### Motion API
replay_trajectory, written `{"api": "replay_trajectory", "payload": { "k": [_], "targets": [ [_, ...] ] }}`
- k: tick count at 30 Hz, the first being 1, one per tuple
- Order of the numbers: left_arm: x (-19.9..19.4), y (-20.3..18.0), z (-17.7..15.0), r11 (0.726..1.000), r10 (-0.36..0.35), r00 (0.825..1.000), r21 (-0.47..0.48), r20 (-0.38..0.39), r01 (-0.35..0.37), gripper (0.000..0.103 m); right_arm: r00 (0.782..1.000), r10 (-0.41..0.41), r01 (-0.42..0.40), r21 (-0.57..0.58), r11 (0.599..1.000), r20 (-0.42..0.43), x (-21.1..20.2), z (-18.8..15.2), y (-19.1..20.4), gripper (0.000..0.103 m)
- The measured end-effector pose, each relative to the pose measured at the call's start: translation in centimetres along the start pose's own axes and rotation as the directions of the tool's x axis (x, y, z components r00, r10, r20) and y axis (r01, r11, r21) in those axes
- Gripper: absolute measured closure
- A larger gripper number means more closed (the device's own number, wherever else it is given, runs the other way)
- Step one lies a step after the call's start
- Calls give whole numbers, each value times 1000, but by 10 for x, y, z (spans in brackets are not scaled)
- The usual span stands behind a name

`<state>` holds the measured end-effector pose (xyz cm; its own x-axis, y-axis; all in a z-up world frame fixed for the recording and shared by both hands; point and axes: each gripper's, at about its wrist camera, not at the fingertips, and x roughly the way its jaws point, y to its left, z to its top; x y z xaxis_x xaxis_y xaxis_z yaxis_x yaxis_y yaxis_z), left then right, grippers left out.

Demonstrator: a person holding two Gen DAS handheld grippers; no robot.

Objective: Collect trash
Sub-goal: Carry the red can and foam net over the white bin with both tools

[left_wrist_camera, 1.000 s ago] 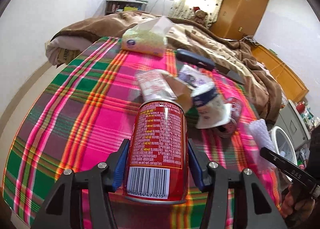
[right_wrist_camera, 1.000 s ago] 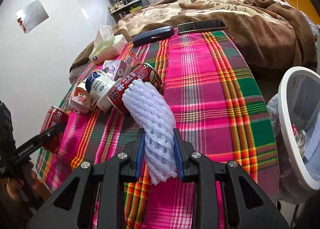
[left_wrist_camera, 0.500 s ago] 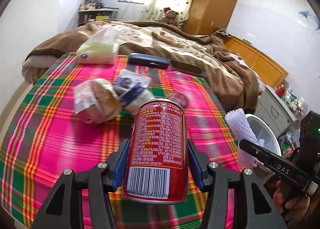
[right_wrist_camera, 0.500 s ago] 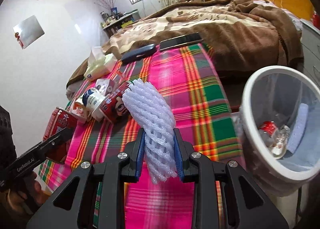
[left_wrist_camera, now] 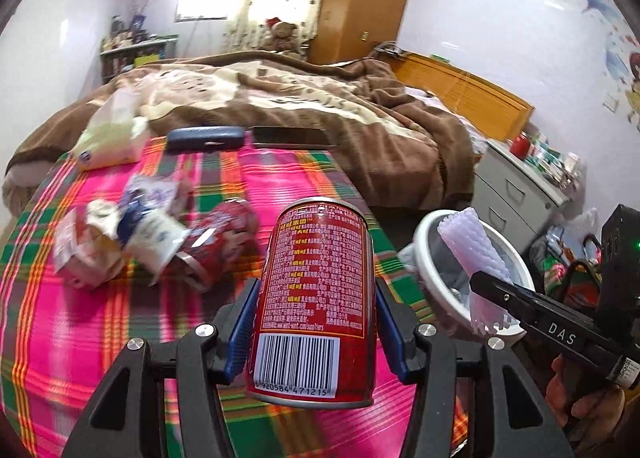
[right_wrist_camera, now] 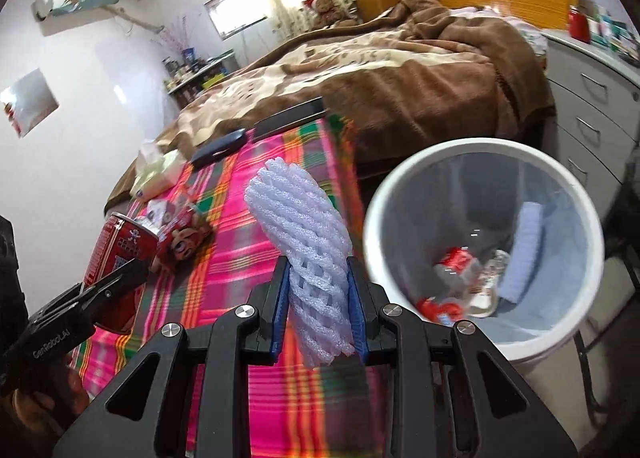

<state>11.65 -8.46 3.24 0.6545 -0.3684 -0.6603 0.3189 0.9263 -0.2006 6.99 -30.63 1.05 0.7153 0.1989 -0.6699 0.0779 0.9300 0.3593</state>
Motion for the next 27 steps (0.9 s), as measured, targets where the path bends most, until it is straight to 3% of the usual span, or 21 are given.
{"api": "replay_trajectory", "payload": {
  "k": [15, 27],
  "targets": [
    [50, -96, 13, 982, -140, 988, 119, -64, 147, 48, 990, -136, 132, 108, 985, 30, -12, 8, -66, 75],
    [97, -150, 18, 957, -207, 968, 175, -139, 230, 48, 971, -237, 237, 167, 957, -21, -4, 13, -105, 72]
  ]
}}
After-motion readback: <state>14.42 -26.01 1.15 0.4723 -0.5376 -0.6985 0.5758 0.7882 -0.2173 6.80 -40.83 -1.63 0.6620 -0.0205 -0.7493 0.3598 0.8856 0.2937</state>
